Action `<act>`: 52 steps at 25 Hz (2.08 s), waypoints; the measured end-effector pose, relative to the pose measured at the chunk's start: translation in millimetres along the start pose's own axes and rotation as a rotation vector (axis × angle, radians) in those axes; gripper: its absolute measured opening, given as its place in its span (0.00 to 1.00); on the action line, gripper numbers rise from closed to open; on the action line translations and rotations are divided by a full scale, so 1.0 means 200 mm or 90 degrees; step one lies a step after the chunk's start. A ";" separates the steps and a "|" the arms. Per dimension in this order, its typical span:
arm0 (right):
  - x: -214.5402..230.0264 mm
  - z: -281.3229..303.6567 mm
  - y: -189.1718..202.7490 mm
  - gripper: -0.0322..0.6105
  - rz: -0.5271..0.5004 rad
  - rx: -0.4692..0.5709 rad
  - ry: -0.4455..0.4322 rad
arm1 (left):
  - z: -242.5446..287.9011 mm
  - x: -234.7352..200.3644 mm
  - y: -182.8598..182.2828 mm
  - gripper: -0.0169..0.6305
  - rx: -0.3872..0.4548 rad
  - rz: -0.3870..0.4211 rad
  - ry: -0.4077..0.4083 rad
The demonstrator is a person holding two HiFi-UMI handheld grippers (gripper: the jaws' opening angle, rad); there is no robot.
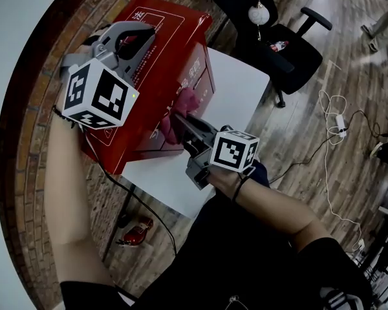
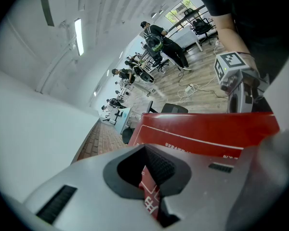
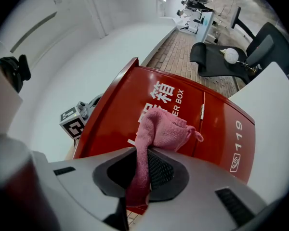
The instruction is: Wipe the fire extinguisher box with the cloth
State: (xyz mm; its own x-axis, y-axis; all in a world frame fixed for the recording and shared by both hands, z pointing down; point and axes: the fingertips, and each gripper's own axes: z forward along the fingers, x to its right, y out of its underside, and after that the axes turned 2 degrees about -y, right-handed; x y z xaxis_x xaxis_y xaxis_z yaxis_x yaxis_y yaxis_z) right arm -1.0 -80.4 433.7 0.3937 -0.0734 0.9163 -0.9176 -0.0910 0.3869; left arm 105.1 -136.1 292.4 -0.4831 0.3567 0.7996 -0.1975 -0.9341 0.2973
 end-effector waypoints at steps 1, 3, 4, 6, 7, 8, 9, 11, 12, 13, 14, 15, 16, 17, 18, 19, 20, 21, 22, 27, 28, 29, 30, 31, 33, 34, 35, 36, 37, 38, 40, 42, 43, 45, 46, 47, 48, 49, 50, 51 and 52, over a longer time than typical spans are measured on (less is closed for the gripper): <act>0.02 0.00 0.01 0.15 0.001 -0.001 0.005 | 0.00 0.00 0.00 0.05 0.000 0.000 0.000; 0.07 0.00 0.03 0.15 0.004 -0.003 0.013 | 0.00 0.00 0.00 0.05 0.000 -0.001 0.000; 0.10 -0.01 0.03 0.15 0.006 -0.004 0.018 | 0.00 0.00 0.00 0.05 0.000 -0.001 0.000; 0.15 -0.01 0.05 0.15 0.006 -0.006 0.029 | 0.00 0.00 0.00 0.05 0.000 -0.001 0.000; 0.17 -0.01 0.06 0.15 0.004 -0.007 0.036 | 0.00 0.00 0.00 0.05 0.000 0.000 0.000; 0.19 -0.01 0.06 0.15 0.001 -0.009 0.043 | 0.00 0.00 0.00 0.05 0.000 0.000 0.000; 0.21 -0.01 0.07 0.15 -0.003 -0.011 0.051 | 0.00 0.00 0.00 0.05 0.000 0.000 0.000; 0.25 -0.01 0.09 0.15 -0.009 -0.014 0.061 | 0.00 0.00 0.00 0.05 0.000 0.000 0.000; 0.27 -0.01 0.09 0.15 -0.011 -0.014 0.065 | 0.00 0.00 0.00 0.05 0.000 0.000 0.000; 0.28 -0.01 0.10 0.15 -0.011 -0.015 0.069 | 0.00 0.00 0.00 0.05 0.000 0.000 0.000; 0.31 -0.01 0.10 0.15 -0.010 -0.016 0.075 | 0.00 0.00 0.00 0.05 0.000 0.000 0.000; 0.33 -0.01 0.11 0.15 -0.008 -0.018 0.081 | 0.00 0.00 0.00 0.05 0.000 0.000 0.000; 0.35 -0.01 0.12 0.15 -0.007 -0.021 0.086 | 0.00 0.00 0.00 0.05 0.000 0.000 0.000; 0.37 -0.01 0.13 0.15 -0.007 -0.022 0.089 | 0.00 0.00 0.00 0.05 0.000 0.000 0.000; 0.38 -0.02 0.13 0.15 -0.011 -0.021 0.088 | 0.00 0.00 0.00 0.05 0.000 0.000 0.000; 0.38 -0.02 0.13 0.15 -0.019 -0.020 0.086 | 0.00 0.00 0.00 0.05 0.000 0.000 0.000; 0.38 -0.02 0.13 0.15 -0.029 -0.020 0.084 | 0.00 0.00 0.00 0.05 0.000 0.000 -0.001; 0.38 -0.01 0.14 0.15 -0.038 -0.020 0.082 | 0.00 0.00 0.00 0.05 0.000 0.000 -0.001; 0.38 -0.01 0.14 0.15 -0.044 -0.021 0.082 | 0.00 0.00 0.00 0.05 0.000 0.000 -0.001; 0.44 -0.03 0.16 0.15 -0.031 -0.019 0.102 | 0.00 0.00 0.00 0.05 -0.001 0.000 -0.001; 0.46 -0.03 0.17 0.15 -0.024 -0.019 0.107 | 0.00 0.00 0.00 0.05 -0.001 0.000 -0.001; 0.48 -0.04 0.18 0.15 -0.020 -0.020 0.111 | 0.00 0.00 0.00 0.05 -0.001 0.000 -0.001; 0.49 -0.04 0.18 0.15 -0.019 -0.021 0.113 | 0.00 0.00 0.00 0.05 0.000 -0.001 0.000; 0.51 -0.04 0.19 0.15 -0.020 -0.023 0.114 | 0.00 0.00 0.00 0.05 0.000 -0.001 0.000; 0.53 -0.04 0.20 0.15 -0.023 -0.027 0.116 | 0.00 0.00 0.00 0.05 -0.001 -0.001 0.000; 0.55 -0.04 0.20 0.15 -0.024 -0.029 0.118 | 0.00 0.00 0.00 0.05 -0.001 0.000 0.000; 0.56 -0.04 0.21 0.15 -0.024 -0.031 0.120 | 0.00 0.00 0.00 0.05 -0.001 0.000 0.000; 0.57 -0.05 0.22 0.15 -0.023 -0.033 0.122 | 0.00 0.00 0.00 0.05 -0.001 -0.001 0.000; 0.59 -0.05 0.22 0.15 -0.022 -0.035 0.125 | 0.00 0.00 0.00 0.05 -0.001 -0.001 0.000; 0.61 -0.05 0.23 0.15 -0.021 -0.037 0.129 | 0.00 0.00 0.00 0.05 -0.001 -0.001 0.000; 0.64 -0.05 0.25 0.15 -0.020 -0.043 0.135 | 0.00 0.00 0.00 0.05 -0.001 -0.001 -0.001; 0.67 -0.06 0.27 0.15 -0.019 -0.048 0.142 | 0.00 0.00 0.00 0.05 -0.001 -0.001 -0.001; 0.69 -0.06 0.28 0.15 -0.018 -0.051 0.146 | 0.00 0.00 0.00 0.05 -0.001 -0.001 -0.001; 0.73 -0.07 0.30 0.15 -0.014 -0.056 0.155 | 0.00 0.00 0.00 0.05 -0.002 -0.001 -0.001; 0.75 -0.07 0.31 0.15 -0.013 -0.057 0.158 | 0.00 0.00 0.00 0.05 -0.002 -0.001 -0.001; 0.77 -0.07 0.32 0.15 -0.012 -0.058 0.161 | 0.00 0.00 0.00 0.05 -0.001 -0.001 -0.001; 0.78 -0.07 0.33 0.15 -0.012 -0.058 0.163 | 0.00 0.00 0.00 0.05 -0.001 -0.001 -0.001; 0.79 -0.07 0.33 0.15 -0.012 -0.059 0.164 | 0.00 0.00 0.00 0.05 -0.001 -0.001 -0.001; 0.80 -0.07 0.34 0.15 -0.011 -0.059 0.165 | 0.00 0.00 0.00 0.05 -0.001 -0.001 -0.001; 0.82 -0.07 0.34 0.15 -0.011 -0.060 0.166 | 0.00 0.00 0.00 0.05 -0.001 -0.001 -0.001; 0.83 -0.08 0.34 0.15 -0.010 -0.062 0.169 | 0.00 -0.01 0.00 0.05 -0.001 -0.001 -0.001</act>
State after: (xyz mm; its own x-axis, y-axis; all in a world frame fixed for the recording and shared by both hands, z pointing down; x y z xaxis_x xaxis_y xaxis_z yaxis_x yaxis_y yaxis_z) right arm 0.2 -83.8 613.8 0.3915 0.1913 0.9001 -0.9175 0.0065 0.3977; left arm 105.4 -136.3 291.3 -0.4808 0.3582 0.8003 -0.1996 -0.9335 0.2979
